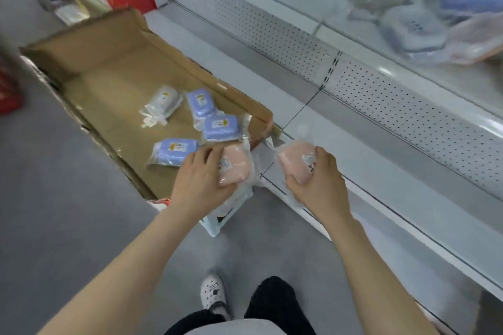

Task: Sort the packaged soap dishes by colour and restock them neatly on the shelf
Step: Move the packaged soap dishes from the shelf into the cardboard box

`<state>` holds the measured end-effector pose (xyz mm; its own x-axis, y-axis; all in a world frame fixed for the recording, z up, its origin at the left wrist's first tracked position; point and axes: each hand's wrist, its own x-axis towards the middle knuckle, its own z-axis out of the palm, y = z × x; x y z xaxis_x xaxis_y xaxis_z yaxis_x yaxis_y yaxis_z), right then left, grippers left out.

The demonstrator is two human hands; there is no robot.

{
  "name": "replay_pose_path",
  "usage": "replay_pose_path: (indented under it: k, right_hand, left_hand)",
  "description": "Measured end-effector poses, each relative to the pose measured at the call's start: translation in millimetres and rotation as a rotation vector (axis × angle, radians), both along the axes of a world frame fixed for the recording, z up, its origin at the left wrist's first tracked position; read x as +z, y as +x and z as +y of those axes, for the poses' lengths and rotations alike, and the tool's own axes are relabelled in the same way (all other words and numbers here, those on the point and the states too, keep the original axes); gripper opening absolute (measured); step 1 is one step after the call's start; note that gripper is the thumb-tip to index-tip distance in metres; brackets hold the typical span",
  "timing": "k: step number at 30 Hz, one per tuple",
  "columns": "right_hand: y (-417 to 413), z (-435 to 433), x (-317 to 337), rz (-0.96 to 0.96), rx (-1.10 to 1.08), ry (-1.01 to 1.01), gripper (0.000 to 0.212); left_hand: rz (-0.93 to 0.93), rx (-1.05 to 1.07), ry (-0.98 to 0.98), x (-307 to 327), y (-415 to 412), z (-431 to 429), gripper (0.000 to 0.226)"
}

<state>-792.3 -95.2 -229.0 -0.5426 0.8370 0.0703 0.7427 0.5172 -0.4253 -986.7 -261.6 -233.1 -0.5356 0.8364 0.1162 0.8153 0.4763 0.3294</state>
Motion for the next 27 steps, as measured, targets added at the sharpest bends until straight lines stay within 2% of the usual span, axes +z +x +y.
replay_pose_path:
  k: [6,12,16,19,23,27]
  right_hand:
    - [-106.3,3.5,-17.5,-0.078,0.153,-0.040,0.087]
    - [-216.9,36.2,-36.8,-0.194,0.338,-0.069,0.094]
    - [-288.3,43.3,-46.6,-0.246,0.451,-0.143,0.089]
    - [-341.5,35.0,-55.2,-0.203,0.480,-0.271,0.090]
    - [-399.3,21.9,-85.1,-0.201,0.511,-0.298,0.089]
    - [-423.3,17.4,-123.0,-0.363,0.588,-0.165,0.079]
  left_hand:
    - [-0.048,0.166,-0.089,-28.0,-83.4,-30.5,0.094]
    - [-0.078,0.373,-0.181,-43.3,-156.2,-31.8,0.082]
    - [-0.096,0.446,-0.214,-52.6,-199.8,-29.4,0.076]
    - [-0.109,0.447,-0.255,-61.9,-228.5,-34.2,0.076]
    - [-0.155,0.386,-0.322,-79.4,-267.3,-39.9,0.080]
    - [-0.154,0.266,-0.368,-99.6,-304.6,-39.2,0.085]
